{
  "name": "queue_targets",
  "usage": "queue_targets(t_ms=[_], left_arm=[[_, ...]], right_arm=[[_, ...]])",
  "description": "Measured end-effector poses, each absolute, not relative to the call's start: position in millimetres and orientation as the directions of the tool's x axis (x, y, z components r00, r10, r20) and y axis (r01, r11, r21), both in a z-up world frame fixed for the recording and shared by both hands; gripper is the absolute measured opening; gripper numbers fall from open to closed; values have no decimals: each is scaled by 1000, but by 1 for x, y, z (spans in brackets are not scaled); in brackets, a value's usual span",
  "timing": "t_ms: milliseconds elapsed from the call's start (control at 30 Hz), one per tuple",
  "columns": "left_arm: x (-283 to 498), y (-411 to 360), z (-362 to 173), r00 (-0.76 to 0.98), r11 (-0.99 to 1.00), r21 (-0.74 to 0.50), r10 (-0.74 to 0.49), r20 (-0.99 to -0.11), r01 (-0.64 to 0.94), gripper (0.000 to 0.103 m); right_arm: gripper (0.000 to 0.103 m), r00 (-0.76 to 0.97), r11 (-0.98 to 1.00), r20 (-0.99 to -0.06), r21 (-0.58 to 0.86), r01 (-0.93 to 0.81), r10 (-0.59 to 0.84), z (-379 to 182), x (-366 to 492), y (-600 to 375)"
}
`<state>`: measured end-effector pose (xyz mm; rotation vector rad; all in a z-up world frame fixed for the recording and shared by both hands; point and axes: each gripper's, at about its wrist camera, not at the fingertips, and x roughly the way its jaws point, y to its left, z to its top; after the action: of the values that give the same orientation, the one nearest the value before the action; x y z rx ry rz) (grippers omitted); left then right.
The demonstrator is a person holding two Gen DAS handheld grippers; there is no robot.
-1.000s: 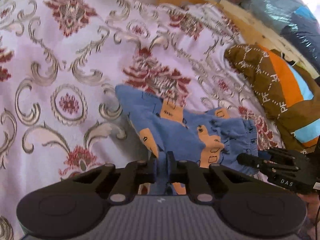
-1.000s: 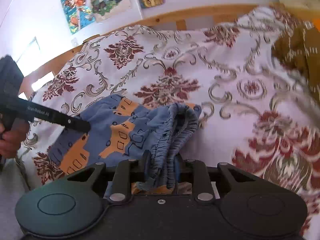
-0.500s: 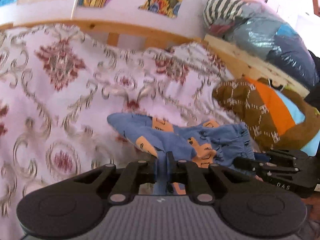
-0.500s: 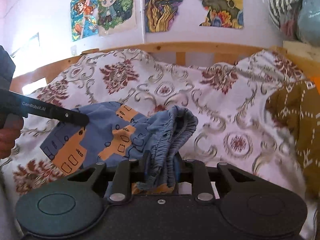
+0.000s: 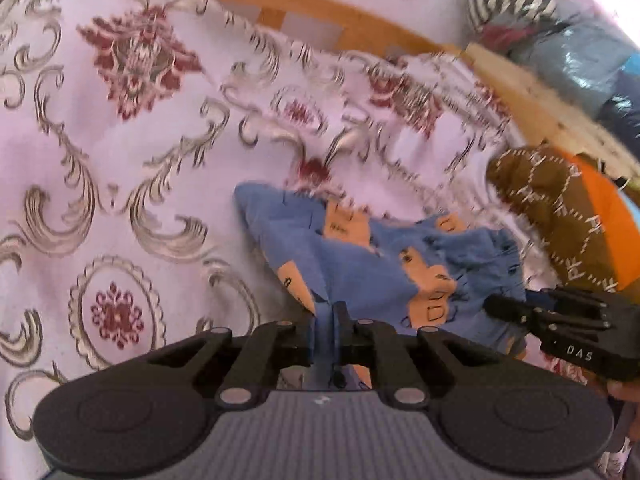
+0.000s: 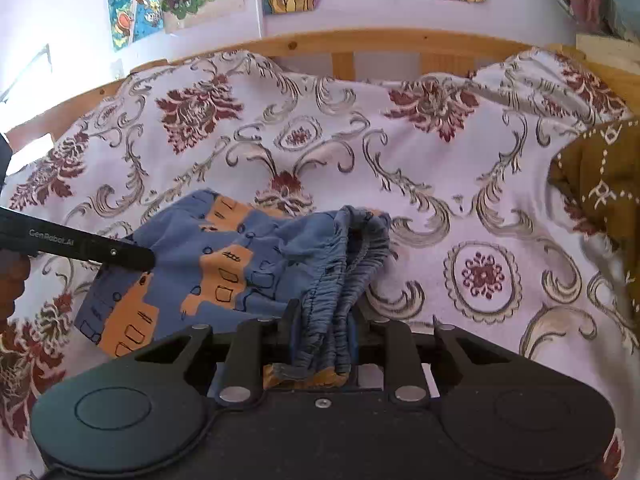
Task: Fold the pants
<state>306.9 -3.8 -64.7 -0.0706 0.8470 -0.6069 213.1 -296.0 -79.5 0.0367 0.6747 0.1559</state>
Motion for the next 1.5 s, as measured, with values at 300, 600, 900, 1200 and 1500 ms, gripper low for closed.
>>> queue_targets(t_ms=[300,600,900,1200,1500], left_arm=[[305,1,-69,499,831,-301,-530,-685,468,12],[305,2,-69,497,835,-299,-523,-692,462,17],[290,6,-58,539,846,-268,-506,-673,461,67],[253,22,-24,664,888,-219,-449,-598,404,103],[207,31,1,762,936,-151,-347,-547,318,103]], right_arm=[[27,767,986,-620,103,-129,165,-81,213,-299],[34,766,989,-625,102,-108,149,-80,212,-296],[71,791,991,-599,113,-73,127,-66,193,-300],[102,854,991,-511,131,-36,99,-29,160,-299],[102,893,994,-444,106,-32,76,-6,119,-284]])
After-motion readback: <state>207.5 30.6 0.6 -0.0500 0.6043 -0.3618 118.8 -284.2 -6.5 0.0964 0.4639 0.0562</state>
